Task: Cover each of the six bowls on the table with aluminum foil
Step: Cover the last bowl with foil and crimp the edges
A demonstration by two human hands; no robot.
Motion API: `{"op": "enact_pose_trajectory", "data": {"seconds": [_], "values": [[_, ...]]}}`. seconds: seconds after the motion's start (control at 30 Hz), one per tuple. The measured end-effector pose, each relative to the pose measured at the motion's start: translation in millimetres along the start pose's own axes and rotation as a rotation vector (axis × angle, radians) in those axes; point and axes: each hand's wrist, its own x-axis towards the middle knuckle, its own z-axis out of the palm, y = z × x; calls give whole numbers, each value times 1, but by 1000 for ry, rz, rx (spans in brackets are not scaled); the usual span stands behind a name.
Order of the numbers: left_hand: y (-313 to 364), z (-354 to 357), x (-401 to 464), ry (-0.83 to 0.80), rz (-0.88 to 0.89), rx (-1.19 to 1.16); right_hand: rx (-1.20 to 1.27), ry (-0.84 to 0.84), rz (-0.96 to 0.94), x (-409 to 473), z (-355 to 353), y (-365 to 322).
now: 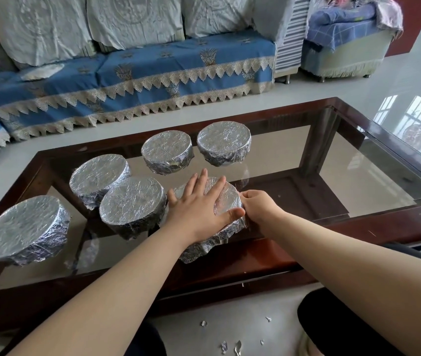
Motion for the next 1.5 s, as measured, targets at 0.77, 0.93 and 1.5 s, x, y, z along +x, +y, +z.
{"op": "enact_pose_trajectory", "data": {"seconds": [0.77, 0.93, 1.5], "values": [[9, 0, -2, 24, -142, -74, -24, 52, -134, -14, -7, -15], [6, -4, -3, -39, -109, -33, -192, 74, -226, -10, -11, -16], [13, 7, -11, 68, -71, -20, 70, 110, -297, -25, -1, 14]]}}
